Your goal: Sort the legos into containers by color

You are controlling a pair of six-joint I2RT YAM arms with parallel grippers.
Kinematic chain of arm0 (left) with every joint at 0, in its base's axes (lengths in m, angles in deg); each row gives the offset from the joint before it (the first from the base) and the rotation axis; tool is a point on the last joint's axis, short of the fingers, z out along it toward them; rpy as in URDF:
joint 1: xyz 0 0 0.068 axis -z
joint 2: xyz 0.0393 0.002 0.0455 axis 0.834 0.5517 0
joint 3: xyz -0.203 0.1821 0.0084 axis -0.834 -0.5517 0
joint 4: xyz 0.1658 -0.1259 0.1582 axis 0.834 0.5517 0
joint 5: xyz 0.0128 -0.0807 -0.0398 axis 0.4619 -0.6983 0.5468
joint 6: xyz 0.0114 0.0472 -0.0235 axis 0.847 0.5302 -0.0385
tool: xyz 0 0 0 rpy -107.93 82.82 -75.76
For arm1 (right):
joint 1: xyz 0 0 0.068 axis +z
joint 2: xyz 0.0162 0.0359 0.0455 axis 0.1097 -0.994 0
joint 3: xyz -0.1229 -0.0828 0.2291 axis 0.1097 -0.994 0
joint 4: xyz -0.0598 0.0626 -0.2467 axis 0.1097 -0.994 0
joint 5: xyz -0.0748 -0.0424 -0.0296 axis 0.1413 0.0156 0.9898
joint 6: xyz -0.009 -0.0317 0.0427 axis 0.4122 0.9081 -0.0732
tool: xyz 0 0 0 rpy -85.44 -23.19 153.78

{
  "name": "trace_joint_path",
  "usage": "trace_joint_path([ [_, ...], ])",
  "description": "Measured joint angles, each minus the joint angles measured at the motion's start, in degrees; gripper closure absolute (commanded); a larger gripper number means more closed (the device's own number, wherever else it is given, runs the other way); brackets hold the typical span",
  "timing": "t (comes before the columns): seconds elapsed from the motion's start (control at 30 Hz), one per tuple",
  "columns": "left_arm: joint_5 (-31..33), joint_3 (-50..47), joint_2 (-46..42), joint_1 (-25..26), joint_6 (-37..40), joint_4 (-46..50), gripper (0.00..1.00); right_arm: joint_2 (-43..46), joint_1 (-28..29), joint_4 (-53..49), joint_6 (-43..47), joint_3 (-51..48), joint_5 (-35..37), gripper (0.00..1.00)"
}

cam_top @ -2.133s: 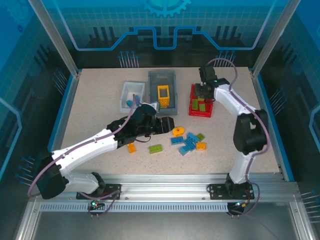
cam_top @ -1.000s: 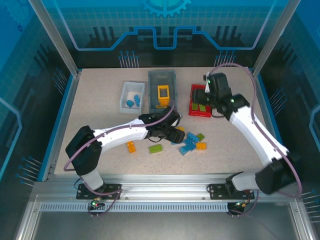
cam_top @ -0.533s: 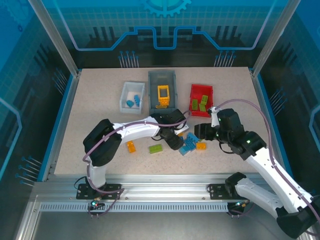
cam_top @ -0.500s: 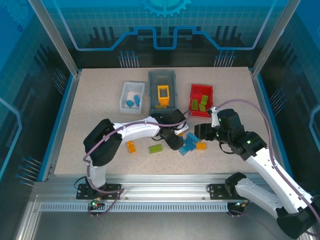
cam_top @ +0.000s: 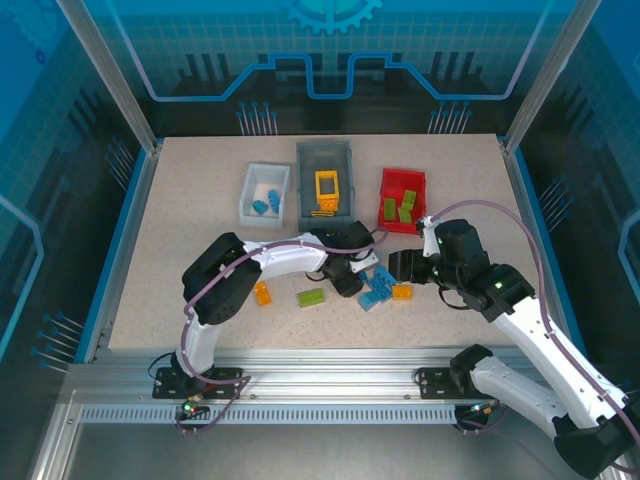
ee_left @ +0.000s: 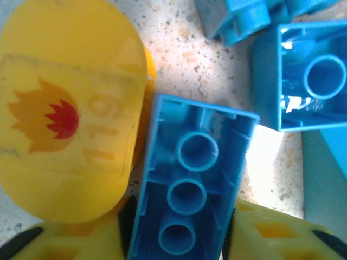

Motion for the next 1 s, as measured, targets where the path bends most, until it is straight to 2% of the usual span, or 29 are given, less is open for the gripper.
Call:
trace_joint_path([
  [0.07, 0.02, 0.0, -0.02, 0.07, 0.31, -0.37, 0.73, 0.0, 0.0, 0.0, -0.07, 0.0, 0.0, 0.39],
  [0.27, 0.46, -4.59, -3.89, 0.46, -0.28, -1.62, 0.75, -0.02, 0.0, 0.02, -0.17, 0.0, -0.15, 0.39],
  [0.43, 0.68, -13.77, -17.35, 0.44, -4.72, -0.98, 0.75, -0.85, 0.35, 1.38, 0.04, 0.0, -1.62, 0.39],
  [0.53, 0.68, -16.65, -27.5, -1.29, -9.09, -0.52, 0.76, -2.54, 3.32, 3.54, 0.79, 0.2, -2.12, 0.38],
  [0.6, 0.5, -16.79, -32.39, -5.14, -12.17, 0.04, 0.76, -4.74, 7.56, 5.29, 1.7, 1.11, -1.77, 0.37],
  [0.7, 0.15, -16.57, -36.57, -15.67, -16.68, 0.46, 0.77, -9.6, 14.93, 8.79, 3.21, 3.85, -0.96, 0.37],
  [0.77, 0.46, -15.41, -36.39, -22.95, -19.3, 1.6, 0.77, -13.38, 18.95, 11.15, 4.04, 6.16, 0.04, 0.37],
  [0.83, 0.74, -12.5, -33.99, -29.05, -21.38, 3.15, 0.77, -17.73, 22.05, 13.6, 4.46, 8.94, 1.31, 0.37],
  [1.0, 0.87, -0.74, -21.97, -36.68, -25.88, 5.11, 0.77, -24.98, 23.96, 19.65, 4.31, 13.09, 3.82, 0.36],
])
